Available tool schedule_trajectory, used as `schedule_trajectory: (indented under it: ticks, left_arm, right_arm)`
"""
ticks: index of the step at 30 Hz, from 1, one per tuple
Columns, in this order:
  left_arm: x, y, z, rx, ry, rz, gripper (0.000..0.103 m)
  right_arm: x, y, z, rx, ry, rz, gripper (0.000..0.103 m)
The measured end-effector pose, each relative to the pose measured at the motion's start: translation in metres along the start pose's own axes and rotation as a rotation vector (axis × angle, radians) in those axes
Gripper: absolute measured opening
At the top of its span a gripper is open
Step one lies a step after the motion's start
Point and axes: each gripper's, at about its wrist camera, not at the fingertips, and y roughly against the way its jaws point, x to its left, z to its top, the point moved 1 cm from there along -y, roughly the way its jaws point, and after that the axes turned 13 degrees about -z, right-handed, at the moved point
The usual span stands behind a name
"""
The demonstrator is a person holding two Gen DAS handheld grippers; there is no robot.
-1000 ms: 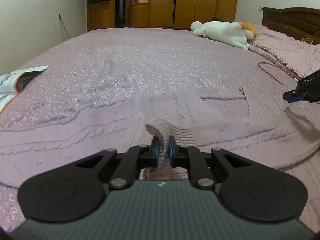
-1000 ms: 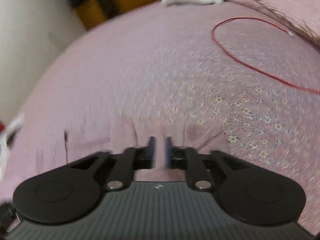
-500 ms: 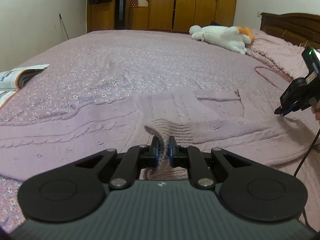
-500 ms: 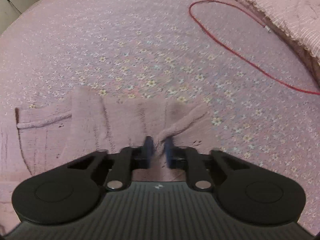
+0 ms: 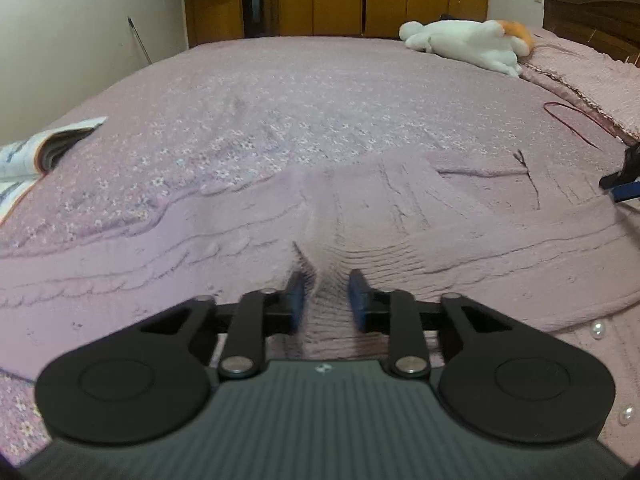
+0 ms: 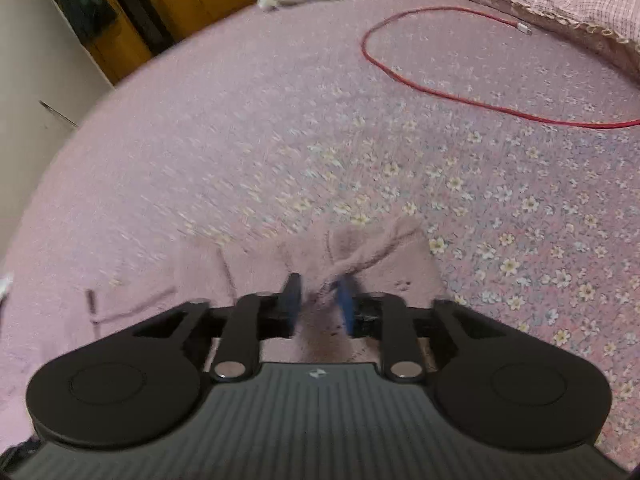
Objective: Fold small clothes
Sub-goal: 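Open both grippers and withdraw them from the folded side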
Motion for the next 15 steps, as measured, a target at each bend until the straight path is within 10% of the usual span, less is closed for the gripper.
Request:
schedule_trajectory:
  ticks: [6, 15]
  left_arm:
    - [0.005, 0.025, 0.004, -0.033, 0.031, 0.029, 0.04]
    - [-0.017, 0.023, 0.001, -0.032, 0.028, -0.067, 0.04]
  right_arm:
    - [-0.028, 0.04, 0.008, -0.161, -0.016, 0.058, 0.058]
    - [-0.016, -0.003, -0.036, -0.117, 0.28, -0.074, 0.058]
